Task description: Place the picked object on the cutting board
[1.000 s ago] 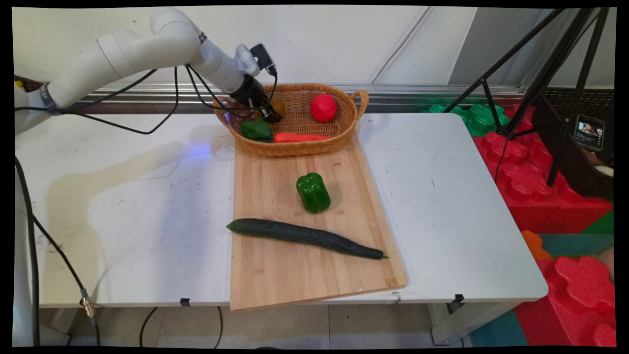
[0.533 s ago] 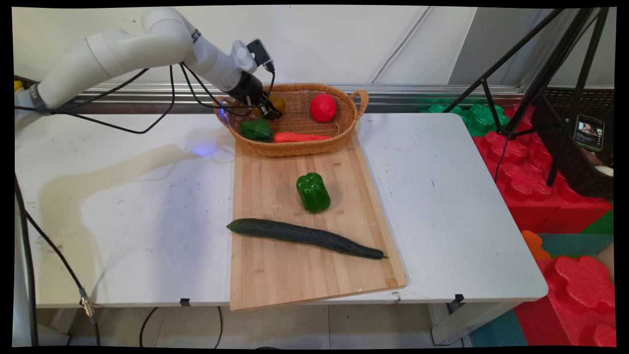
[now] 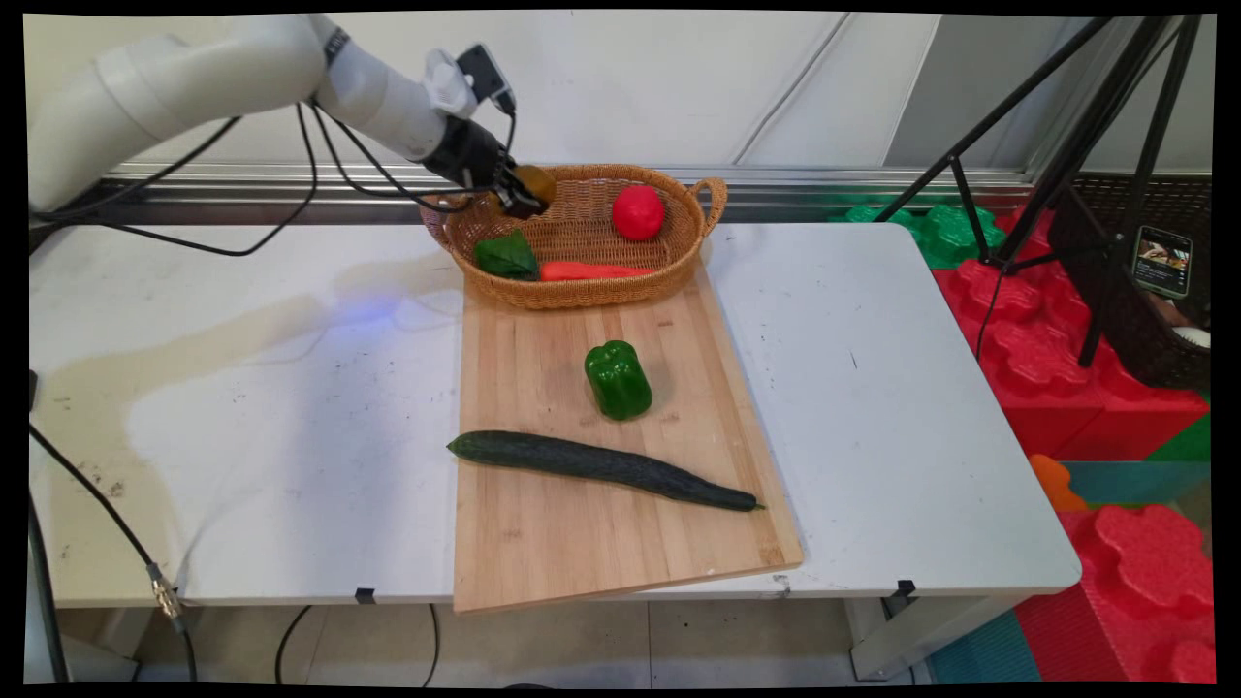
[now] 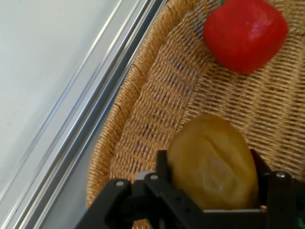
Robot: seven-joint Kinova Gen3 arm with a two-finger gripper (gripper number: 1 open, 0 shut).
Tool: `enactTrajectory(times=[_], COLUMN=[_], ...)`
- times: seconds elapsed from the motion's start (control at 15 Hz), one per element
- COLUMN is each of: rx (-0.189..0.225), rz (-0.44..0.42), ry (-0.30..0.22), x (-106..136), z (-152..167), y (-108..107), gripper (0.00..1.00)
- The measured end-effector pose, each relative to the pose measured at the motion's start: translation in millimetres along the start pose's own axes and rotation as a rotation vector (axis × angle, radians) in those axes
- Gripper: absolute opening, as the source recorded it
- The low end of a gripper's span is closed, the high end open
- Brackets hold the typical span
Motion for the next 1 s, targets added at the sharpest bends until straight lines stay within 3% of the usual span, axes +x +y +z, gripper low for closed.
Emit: enactTrajectory(times=[0.33,0.67,1.0], rx=[-0.031,-0.133,-0.231], rz=[0.013,0.069,0.106], ry=[0.042,0.097,0.121], x=[-3.6,-6.4,-9.2], z=[-39.9,-88.5,-116.3], y=[-0.2,5.5,16.7], gripper=[0.00,0.00,0.00])
